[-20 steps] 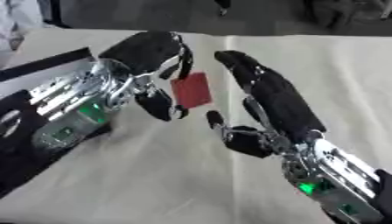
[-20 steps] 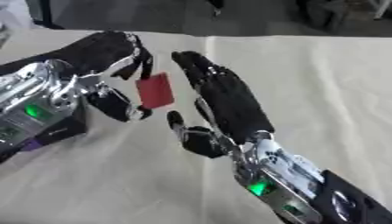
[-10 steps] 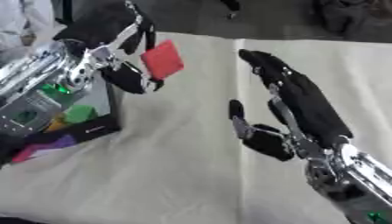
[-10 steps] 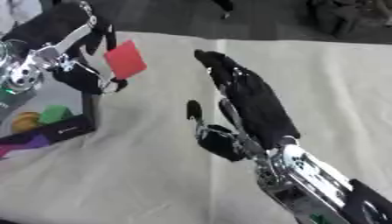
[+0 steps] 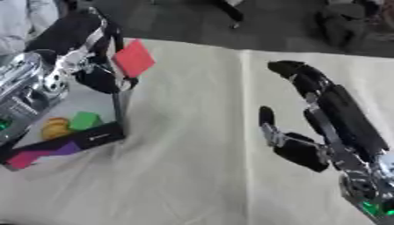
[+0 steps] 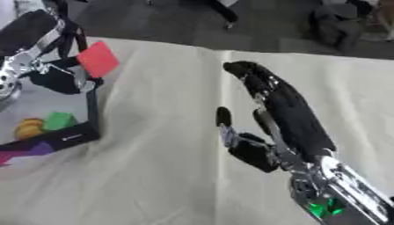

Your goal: Pick up the objects with one hand, pass them to the other hand, and then place them into the box on the other side of the table.

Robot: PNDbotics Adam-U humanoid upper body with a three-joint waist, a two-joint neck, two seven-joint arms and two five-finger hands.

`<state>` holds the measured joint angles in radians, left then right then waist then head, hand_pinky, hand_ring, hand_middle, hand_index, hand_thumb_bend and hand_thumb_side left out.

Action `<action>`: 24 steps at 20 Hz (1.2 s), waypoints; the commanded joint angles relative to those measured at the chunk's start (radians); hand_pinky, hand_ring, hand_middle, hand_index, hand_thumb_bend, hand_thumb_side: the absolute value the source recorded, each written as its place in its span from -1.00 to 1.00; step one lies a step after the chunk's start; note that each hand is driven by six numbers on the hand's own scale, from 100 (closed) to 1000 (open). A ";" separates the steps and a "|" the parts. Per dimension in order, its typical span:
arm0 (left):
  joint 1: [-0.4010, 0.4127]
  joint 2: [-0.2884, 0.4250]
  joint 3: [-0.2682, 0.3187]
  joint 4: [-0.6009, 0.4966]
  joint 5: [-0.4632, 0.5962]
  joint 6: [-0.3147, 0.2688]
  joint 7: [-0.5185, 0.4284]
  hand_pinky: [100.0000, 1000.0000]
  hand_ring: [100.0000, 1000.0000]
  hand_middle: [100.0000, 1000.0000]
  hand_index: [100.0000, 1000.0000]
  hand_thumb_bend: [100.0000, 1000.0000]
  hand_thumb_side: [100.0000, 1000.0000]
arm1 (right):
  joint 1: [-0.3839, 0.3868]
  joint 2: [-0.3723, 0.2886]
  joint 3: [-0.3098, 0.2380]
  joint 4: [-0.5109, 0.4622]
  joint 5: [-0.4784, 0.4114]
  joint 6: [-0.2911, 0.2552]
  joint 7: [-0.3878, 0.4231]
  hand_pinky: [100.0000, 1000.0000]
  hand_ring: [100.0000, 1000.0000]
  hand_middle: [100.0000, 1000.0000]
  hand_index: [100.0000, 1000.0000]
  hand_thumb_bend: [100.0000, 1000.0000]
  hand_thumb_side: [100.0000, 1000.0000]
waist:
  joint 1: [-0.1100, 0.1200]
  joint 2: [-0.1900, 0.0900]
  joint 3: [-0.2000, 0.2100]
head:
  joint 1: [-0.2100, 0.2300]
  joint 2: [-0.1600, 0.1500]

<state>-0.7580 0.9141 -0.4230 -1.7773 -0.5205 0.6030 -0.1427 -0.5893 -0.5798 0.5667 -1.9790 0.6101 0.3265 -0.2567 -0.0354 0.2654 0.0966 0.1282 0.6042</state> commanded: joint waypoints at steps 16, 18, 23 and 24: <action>0.102 0.070 0.138 0.169 0.054 0.023 0.146 0.21 -0.34 -0.70 -0.34 -1.00 -1.00 | 0.103 -0.117 -0.321 -0.021 -0.137 0.128 -0.317 0.44 0.52 0.62 0.78 -1.00 -0.89 | -0.007 0.009 -0.007 | 0.120 -0.022; 0.108 0.069 0.141 0.185 0.049 0.022 0.143 0.23 -0.23 -0.58 -0.21 -1.00 -1.00 | 0.109 -0.119 -0.331 -0.021 -0.144 0.131 -0.331 0.44 0.52 0.62 0.78 -1.00 -0.87 | -0.007 0.011 -0.008 | 0.118 -0.025; 0.122 0.069 0.140 0.223 -0.022 0.032 0.064 0.52 0.47 0.20 0.53 -0.35 -0.92 | 0.112 -0.112 -0.344 -0.021 -0.161 0.130 -0.361 0.42 0.50 0.62 0.79 -1.00 -0.85 | -0.008 0.015 -0.012 | 0.101 -0.031; 0.123 0.070 0.140 0.229 -0.049 0.034 0.037 0.54 0.51 0.25 0.56 -0.29 -0.78 | 0.112 -0.110 -0.345 -0.021 -0.164 0.128 -0.365 0.42 0.50 0.62 0.79 -1.00 -0.84 | -0.007 0.015 -0.013 | 0.100 -0.030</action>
<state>-0.6252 0.9425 -0.3024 -1.5498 -0.5428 0.6354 -0.0829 -0.4685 -0.6656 0.2379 -1.9791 0.4522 0.4552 -0.6108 -0.0464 0.2953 0.0840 0.2335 0.5859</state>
